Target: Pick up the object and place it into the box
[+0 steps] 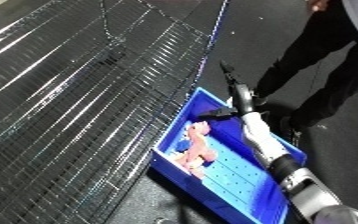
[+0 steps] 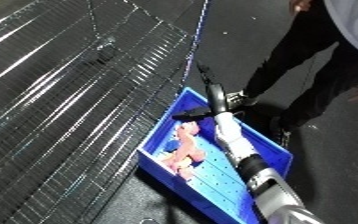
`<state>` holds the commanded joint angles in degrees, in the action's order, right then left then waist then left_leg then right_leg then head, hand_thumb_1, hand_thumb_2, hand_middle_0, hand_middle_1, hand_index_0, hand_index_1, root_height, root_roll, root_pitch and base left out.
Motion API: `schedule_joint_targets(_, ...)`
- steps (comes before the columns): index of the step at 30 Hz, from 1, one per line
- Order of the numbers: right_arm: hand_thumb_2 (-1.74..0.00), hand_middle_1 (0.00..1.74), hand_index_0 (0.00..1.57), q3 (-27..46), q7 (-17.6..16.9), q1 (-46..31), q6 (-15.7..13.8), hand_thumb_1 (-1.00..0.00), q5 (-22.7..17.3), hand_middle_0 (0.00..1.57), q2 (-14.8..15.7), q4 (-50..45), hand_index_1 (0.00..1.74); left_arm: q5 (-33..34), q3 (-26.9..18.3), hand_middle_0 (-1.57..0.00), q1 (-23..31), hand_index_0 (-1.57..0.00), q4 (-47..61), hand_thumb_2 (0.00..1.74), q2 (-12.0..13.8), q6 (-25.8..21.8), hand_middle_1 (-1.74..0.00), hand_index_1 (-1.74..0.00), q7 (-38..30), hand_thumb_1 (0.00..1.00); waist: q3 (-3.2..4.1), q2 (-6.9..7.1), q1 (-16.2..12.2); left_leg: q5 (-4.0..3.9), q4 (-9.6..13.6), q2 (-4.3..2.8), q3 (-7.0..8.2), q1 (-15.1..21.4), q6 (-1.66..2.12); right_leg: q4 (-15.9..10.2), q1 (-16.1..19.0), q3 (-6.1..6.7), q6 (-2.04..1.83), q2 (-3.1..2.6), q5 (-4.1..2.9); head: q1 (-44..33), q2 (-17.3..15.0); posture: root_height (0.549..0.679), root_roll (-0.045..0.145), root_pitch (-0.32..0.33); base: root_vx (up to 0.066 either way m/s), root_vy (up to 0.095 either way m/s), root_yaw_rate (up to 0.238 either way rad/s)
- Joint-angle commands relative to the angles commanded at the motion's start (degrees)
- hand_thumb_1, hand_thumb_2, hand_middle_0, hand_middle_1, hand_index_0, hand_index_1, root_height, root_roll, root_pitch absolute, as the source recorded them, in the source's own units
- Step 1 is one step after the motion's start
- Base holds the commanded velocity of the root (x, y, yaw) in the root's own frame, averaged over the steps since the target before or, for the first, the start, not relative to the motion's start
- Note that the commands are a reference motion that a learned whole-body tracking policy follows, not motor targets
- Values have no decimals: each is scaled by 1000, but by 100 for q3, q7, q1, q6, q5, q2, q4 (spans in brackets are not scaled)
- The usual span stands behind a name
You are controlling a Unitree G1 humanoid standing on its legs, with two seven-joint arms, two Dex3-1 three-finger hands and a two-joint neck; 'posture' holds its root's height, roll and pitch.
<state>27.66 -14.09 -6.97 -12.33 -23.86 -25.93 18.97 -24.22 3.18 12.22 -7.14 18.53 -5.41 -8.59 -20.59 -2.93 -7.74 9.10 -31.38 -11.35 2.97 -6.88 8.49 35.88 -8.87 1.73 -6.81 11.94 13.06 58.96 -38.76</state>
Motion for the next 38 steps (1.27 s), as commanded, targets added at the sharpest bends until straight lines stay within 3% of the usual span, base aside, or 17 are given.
schedule_joint_targets(5, 0, 0, 0, -233, 122, 33, 36, 0, 94, 0, 144, -636, 0, 31, -19, -1570, 35, -1570, 71, 1740, -23, 56, -1740, -1740, 13, 1000, -14, 45, 96, -21, -4, 7, -26, -18, -1, 40, -4, -12, -5, -1, 24, -438, 75, 647, 51, -197, 1, 8, 60)
schedule_joint_targets(12, 0, 0, 0, -687, 276, 146, 111, 0, 182, 0, 298, -1154, 0, 74, -16, -1570, 51, -1570, 111, 1740, -27, 101, -1740, -1740, 9, 1000, -29, 99, 263, -62, -5, 19, -87, -65, 3, 101, -10, -47, -4, 0, 66, -1680, 178, 645, 49, -199, 0, 4, 92)
schedule_joint_targets(18, 0, 0, 0, -1190, 406, 267, 203, 0, 375, 0, 400, -1391, 0, 58, -56, -1570, 16, -1570, 127, 1740, -75, 96, -1740, -1740, -42, 1000, -57, 146, 413, -101, 23, 32, -148, -99, 9, 132, -16, -94, -6, 10, 68, -2864, 554, 645, 47, -200, 7, -5, 61)
schedule_joint_targets(24, 0, 0, 0, -1724, 471, 453, 258, 0, 518, 0, 526, -1596, 0, -144, -20, -1570, -55, -1570, 140, 1740, -206, 75, -1740, -1740, -102, 1000, -91, 177, 570, -104, 8, 53, -214, -143, -2, 187, -28, -144, -6, 29, 81, -3833, 640, 644, 45, -199, 8, 1, 60)
schedule_joint_targets(29, 0, 0, 0, -2063, 489, 666, 227, 0, 505, 0, 582, -1723, 0, 204, 26, -1570, -194, -1570, 220, 1740, -91, 59, -1740, -1740, -220, 1000, -94, 187, 677, -88, -25, 77, -253, -172, -8, 239, -33, -181, -8, 58, 105, -4549, 631, 644, 45, -199, 13, 4, 61)
schedule_joint_targets(35, 0, 0, 0, -2362, 472, 941, 201, 0, 494, 0, 605, -1786, 0, 343, 79, -1570, -420, -1570, 234, 1740, -30, 28, -1740, -1740, -338, 1000, -112, 189, 780, -68, -64, 112, -296, -199, -22, 308, -72, -205, -21, 91, 120, -5137, 554, 642, 45, -198, 13, 9, 46)
schedule_joint_targets(38, 0, 0, 0, -2525, 469, 1063, 236, 0, 629, 0, 545, -1746, 0, 342, 73, -1570, -538, -1570, 199, 1740, 1, 8, -1740, -1740, -384, 1000, -118, 191, 825, -58, -66, 119, -305, -191, -23, 330, -80, -216, -31, 107, 134, -5645, -169, 642, 45, -198, 6, 12, 29)
